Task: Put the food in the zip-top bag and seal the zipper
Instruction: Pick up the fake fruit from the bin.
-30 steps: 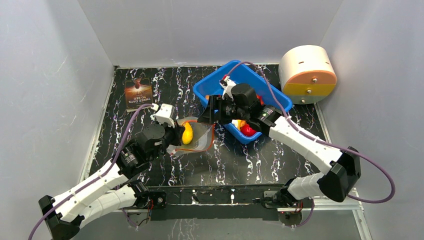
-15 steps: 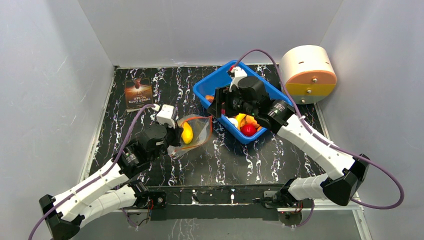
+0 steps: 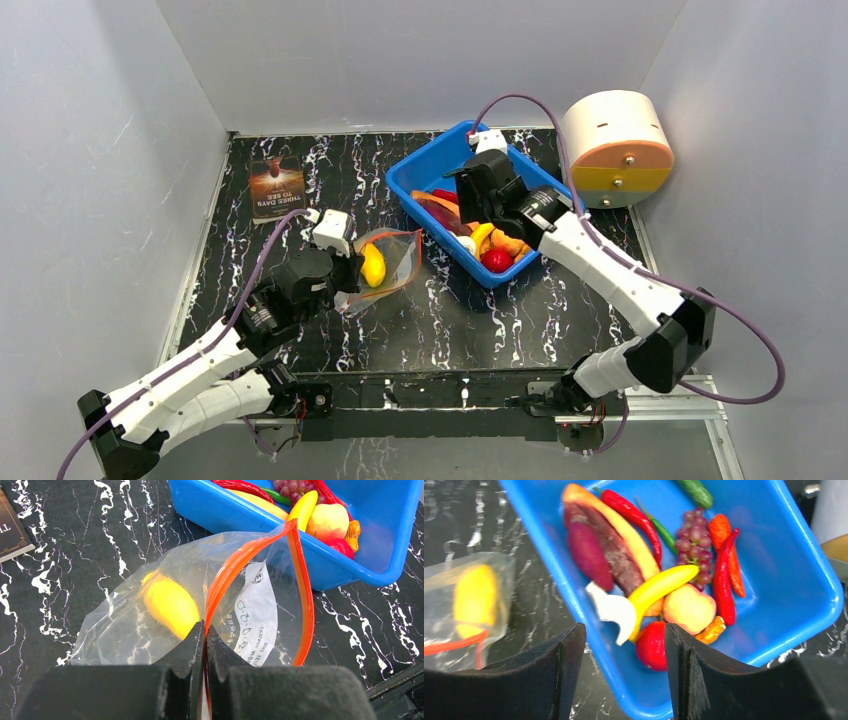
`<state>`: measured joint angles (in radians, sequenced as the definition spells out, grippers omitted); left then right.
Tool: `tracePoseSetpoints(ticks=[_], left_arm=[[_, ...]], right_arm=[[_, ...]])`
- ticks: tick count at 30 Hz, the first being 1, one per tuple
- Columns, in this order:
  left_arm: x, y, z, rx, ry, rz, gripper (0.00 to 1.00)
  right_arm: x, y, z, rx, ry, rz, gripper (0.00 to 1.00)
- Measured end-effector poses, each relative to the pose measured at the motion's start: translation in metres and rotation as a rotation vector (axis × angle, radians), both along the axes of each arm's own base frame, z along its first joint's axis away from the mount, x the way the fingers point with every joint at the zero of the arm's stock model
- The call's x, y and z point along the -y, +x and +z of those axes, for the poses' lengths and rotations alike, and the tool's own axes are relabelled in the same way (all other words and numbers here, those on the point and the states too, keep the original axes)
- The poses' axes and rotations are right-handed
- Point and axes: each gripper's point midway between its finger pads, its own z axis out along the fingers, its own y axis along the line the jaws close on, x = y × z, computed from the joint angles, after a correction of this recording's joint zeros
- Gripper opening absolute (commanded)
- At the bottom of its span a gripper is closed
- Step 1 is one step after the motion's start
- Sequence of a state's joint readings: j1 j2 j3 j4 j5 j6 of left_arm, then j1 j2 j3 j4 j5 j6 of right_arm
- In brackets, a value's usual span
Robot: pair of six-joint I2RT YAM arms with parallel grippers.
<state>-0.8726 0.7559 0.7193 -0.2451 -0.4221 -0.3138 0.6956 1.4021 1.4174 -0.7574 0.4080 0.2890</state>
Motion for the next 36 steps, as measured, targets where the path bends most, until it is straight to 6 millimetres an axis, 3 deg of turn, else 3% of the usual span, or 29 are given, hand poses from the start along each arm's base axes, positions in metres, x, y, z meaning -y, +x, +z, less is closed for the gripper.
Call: tracePoseSetpoints(ticks=[11, 20, 29, 36], left_arm=[[-0.004, -0.003, 0.001, 0.001, -0.002, 0.0, 0.0], [-0.006, -0.005, 0.005, 0.01, -0.01, -0.001, 0.0], [-0.005, -0.005, 0.003, 0.003, -0.007, -0.002, 0.0], [-0.008, -0.007, 0.004, 0.006, -0.01, -0.001, 0.0]], right_arm=[[0.05, 0.04, -0.059, -0.11, -0.109, -0.165, 0.48], [0.067, 0.057, -0.116, -0.229, -0.125, -0.188, 0.46], [0.06, 0.083, -0.125, -0.237, 0.146, -0.338, 0.44], [0.06, 0.088, -0.139, -0.259, 0.234, -0.475, 0.46]])
